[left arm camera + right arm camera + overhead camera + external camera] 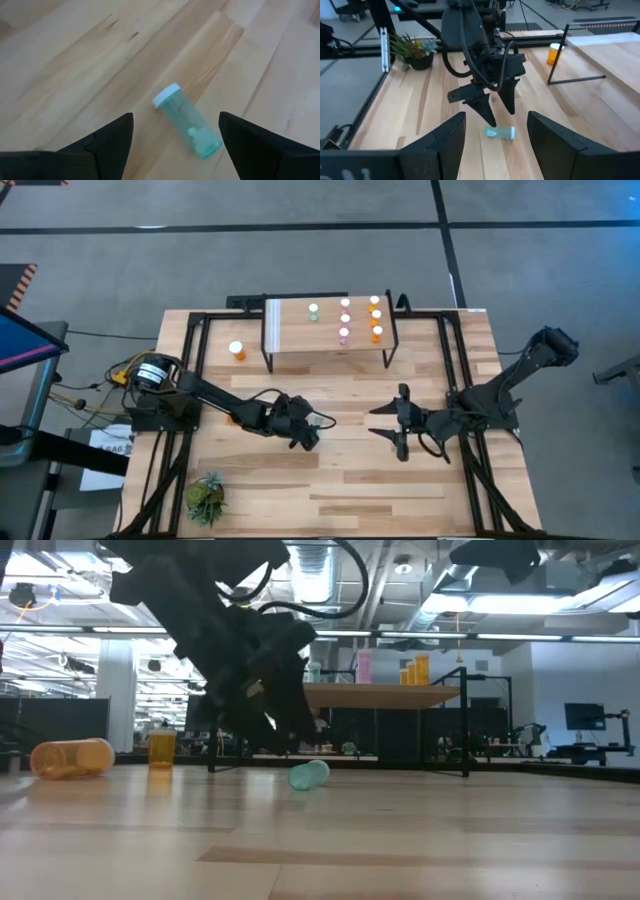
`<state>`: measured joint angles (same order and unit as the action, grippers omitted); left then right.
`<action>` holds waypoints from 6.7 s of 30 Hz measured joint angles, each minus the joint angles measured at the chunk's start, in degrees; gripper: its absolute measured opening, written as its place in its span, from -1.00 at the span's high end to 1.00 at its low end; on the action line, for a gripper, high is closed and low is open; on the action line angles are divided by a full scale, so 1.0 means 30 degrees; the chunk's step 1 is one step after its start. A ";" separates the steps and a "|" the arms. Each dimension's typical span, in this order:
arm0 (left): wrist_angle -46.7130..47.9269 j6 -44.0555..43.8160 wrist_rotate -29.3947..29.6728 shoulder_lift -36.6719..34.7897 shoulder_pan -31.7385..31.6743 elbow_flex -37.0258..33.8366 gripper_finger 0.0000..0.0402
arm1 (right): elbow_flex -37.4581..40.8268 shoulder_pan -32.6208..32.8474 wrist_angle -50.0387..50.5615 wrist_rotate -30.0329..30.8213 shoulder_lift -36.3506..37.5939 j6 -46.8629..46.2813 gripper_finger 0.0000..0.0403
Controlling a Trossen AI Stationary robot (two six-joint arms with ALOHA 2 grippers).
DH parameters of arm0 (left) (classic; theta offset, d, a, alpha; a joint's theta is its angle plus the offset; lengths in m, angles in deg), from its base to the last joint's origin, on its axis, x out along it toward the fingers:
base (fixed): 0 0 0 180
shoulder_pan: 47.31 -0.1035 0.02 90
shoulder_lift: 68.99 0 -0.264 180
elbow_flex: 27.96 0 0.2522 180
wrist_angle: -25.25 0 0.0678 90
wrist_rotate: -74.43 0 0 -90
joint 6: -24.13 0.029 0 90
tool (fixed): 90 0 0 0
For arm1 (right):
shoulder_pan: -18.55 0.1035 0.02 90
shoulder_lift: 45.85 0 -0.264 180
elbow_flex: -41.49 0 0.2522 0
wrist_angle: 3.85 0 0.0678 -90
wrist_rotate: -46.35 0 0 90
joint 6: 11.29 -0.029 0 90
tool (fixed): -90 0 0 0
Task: Pick and place medicine bottles onto shelf by color
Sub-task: Put the blue pill bottle on the shelf aligned with the other blue pill bottle
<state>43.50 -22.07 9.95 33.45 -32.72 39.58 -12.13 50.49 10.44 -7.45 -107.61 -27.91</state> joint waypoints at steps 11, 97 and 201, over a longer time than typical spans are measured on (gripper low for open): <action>-0.0149 -0.0165 -0.0821 0.2300 -0.0015 0.1211 -0.40 | -0.0014 -0.0370 -0.0006 -0.0023 -0.0582 -0.0397 -0.16; -1.1776 1.7429 -0.0781 -0.4098 0.2650 0.0127 0.52 | -0.1515 -0.0882 -0.7080 -0.1510 -0.2137 0.6111 -0.17; -0.8548 1.5782 -0.0402 -0.4113 0.2229 0.0148 0.52 | -0.3803 -0.3416 -0.2527 -0.5683 -0.4180 0.2332 -0.56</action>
<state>17.86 25.28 8.74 21.11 -26.03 40.02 -23.54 40.24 2.86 -24.50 -120.15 -20.92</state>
